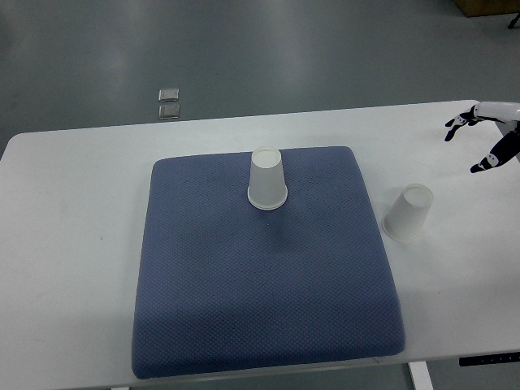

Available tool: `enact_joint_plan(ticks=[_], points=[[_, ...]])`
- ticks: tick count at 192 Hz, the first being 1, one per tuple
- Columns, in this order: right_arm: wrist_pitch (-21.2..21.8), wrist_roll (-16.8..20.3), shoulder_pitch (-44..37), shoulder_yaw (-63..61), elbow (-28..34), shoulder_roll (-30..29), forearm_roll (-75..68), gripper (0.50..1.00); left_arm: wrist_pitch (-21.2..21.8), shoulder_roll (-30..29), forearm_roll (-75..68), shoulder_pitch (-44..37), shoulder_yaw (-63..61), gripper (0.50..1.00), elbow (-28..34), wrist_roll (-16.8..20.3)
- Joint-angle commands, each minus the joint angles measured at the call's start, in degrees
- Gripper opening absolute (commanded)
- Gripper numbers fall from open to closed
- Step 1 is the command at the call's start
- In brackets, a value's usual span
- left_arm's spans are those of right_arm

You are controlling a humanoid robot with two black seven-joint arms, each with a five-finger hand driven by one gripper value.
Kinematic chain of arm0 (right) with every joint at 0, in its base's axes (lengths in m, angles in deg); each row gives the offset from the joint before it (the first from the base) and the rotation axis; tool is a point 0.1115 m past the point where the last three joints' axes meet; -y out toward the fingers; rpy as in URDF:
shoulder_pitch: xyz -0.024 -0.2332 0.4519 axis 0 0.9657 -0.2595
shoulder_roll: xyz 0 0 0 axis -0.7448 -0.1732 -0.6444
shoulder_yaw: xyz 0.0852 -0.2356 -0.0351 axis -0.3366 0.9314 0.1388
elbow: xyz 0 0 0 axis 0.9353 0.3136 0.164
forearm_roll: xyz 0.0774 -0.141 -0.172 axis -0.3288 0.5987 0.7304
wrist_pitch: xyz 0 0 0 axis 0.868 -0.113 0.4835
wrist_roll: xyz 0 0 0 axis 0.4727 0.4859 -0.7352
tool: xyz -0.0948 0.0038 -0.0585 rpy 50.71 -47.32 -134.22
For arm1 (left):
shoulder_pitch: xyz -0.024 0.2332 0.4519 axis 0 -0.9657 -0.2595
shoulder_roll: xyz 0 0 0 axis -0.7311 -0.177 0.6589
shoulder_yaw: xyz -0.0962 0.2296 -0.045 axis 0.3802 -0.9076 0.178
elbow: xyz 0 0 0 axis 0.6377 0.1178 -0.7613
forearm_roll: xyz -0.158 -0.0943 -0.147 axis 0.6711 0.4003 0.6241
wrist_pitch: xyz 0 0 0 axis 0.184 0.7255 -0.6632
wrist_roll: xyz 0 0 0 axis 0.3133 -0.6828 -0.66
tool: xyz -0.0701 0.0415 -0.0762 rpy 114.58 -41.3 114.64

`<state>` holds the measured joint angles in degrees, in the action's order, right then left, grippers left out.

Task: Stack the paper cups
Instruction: 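Lower the right hand onto the white cup beside the pad and grasp it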

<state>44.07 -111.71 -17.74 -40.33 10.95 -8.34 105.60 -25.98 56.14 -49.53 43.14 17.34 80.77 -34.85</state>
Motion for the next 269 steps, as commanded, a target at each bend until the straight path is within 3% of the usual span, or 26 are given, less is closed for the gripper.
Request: enact_joint_plan(ticks=[1, 31, 60, 119, 162, 201, 269], points=[[0.25, 0.21, 0.1, 0.04, 5.71, 2.77, 0.0, 0.913, 0.0, 0.0, 0.01, -0.03, 0.0, 1.0, -0.07, 0.0], [1.13, 0.56, 0.62, -0.14, 11.07, 3.47, -0.26, 0.913, 0.0, 0.0, 0.01, -0.03, 0.09, 1.0, -0.07, 0.0], [1.22, 0.56, 1.42, -0.23, 12.39, 2.07, -0.7, 0.911, 0.0, 0.0, 0.01, -0.03, 0.09, 1.0, -0.07, 0.0], [0.52, 0.74, 4.4, -0.14, 9.23, -4.79, 0.53, 0.913, 0.0, 0.0, 0.01, -0.03, 0.09, 1.0, -0.07, 0.0], [-1.5, 0.74, 6.43, -0.05, 7.56, -6.28, 1.14, 0.913, 0.0, 0.0, 0.01, -0.03, 0.09, 1.0, -0.07, 0.0], [-2.56, 0.74, 6.6, 0.04, 2.72, -10.06, 1.67, 0.911, 0.0, 0.0, 0.01, -0.03, 0.09, 1.0, -0.07, 0.0], [-7.48, 0.56, 7.39, 3.99, 0.08, -12.61, 2.99, 0.911, 0.0, 0.0, 0.01, -0.03, 0.09, 1.0, -0.07, 0.0]])
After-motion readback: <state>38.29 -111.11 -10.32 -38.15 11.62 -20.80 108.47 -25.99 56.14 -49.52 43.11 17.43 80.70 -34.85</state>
